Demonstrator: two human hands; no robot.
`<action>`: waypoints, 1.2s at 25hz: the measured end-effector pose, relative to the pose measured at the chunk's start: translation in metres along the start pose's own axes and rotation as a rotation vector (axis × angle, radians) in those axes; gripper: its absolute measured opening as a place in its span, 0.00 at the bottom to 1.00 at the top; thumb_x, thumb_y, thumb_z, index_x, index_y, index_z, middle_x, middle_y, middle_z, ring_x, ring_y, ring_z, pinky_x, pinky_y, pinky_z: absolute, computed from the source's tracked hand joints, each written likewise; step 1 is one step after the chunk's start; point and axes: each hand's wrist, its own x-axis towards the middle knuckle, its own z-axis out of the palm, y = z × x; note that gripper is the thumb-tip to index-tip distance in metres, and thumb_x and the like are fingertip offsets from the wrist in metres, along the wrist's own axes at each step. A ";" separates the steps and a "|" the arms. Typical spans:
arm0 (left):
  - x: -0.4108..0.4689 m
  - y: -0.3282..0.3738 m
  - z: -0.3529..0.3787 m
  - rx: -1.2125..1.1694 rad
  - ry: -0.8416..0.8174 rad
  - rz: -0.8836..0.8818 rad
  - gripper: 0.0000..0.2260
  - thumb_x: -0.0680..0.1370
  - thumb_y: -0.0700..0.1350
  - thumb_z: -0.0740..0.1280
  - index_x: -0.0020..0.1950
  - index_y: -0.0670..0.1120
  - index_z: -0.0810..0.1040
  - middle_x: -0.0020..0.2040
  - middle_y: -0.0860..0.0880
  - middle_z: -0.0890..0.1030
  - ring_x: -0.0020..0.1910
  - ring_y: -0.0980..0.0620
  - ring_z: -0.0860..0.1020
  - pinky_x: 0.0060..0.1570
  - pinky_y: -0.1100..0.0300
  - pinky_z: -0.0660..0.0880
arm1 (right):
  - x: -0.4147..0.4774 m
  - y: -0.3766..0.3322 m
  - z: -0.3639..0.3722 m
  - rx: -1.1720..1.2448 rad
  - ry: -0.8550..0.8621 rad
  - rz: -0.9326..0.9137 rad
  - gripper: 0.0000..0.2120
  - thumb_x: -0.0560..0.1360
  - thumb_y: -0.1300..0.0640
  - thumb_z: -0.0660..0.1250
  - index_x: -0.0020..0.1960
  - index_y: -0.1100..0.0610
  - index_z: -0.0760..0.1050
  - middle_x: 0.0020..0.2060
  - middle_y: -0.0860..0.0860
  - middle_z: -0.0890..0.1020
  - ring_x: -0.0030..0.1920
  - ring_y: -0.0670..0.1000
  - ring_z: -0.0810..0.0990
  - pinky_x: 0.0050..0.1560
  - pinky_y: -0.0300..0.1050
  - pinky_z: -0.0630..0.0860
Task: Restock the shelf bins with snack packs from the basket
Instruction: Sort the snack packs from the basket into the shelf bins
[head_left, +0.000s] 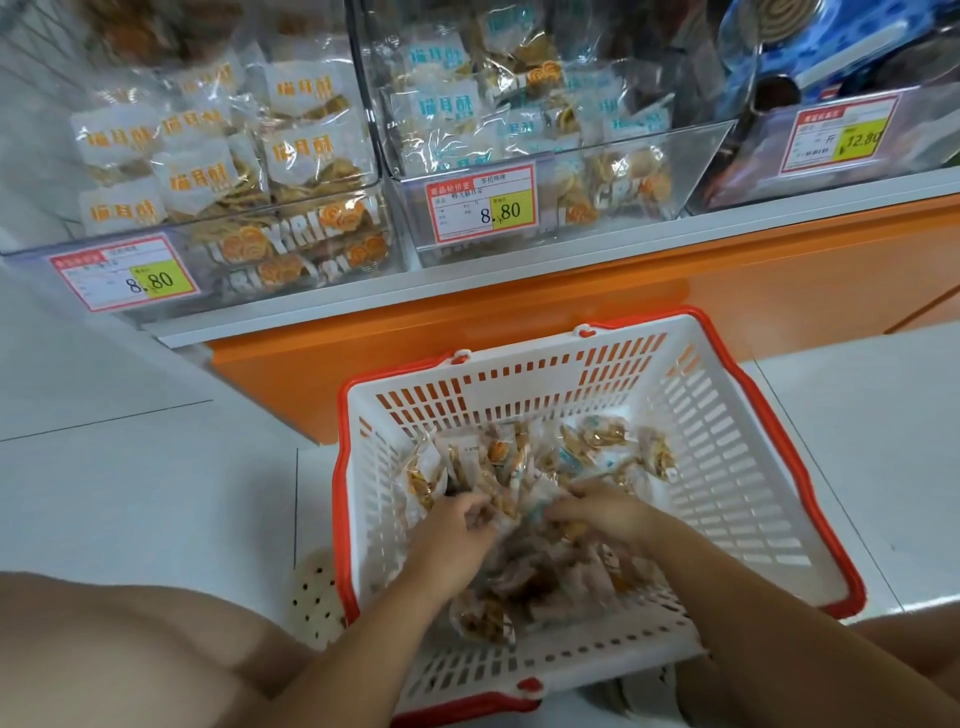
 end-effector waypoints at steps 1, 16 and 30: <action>0.001 0.004 0.001 -0.066 0.001 -0.032 0.22 0.79 0.56 0.65 0.72 0.53 0.70 0.67 0.55 0.74 0.60 0.57 0.73 0.58 0.61 0.70 | -0.011 -0.005 -0.003 0.162 -0.010 -0.011 0.18 0.71 0.50 0.74 0.57 0.57 0.80 0.52 0.53 0.84 0.52 0.51 0.83 0.54 0.49 0.80; -0.012 0.042 -0.009 -0.936 -0.180 -0.037 0.11 0.74 0.50 0.72 0.54 0.50 0.85 0.55 0.43 0.84 0.58 0.42 0.81 0.63 0.41 0.73 | -0.060 -0.047 0.004 0.592 -0.121 -0.321 0.11 0.72 0.58 0.70 0.52 0.59 0.83 0.49 0.57 0.84 0.45 0.50 0.83 0.43 0.45 0.81; -0.025 0.057 -0.018 -0.897 -0.036 -0.050 0.09 0.77 0.50 0.70 0.54 0.49 0.83 0.50 0.48 0.86 0.52 0.47 0.83 0.56 0.46 0.79 | -0.065 -0.055 0.013 0.667 -0.113 -0.233 0.19 0.78 0.52 0.64 0.64 0.62 0.77 0.60 0.60 0.80 0.62 0.57 0.79 0.52 0.50 0.81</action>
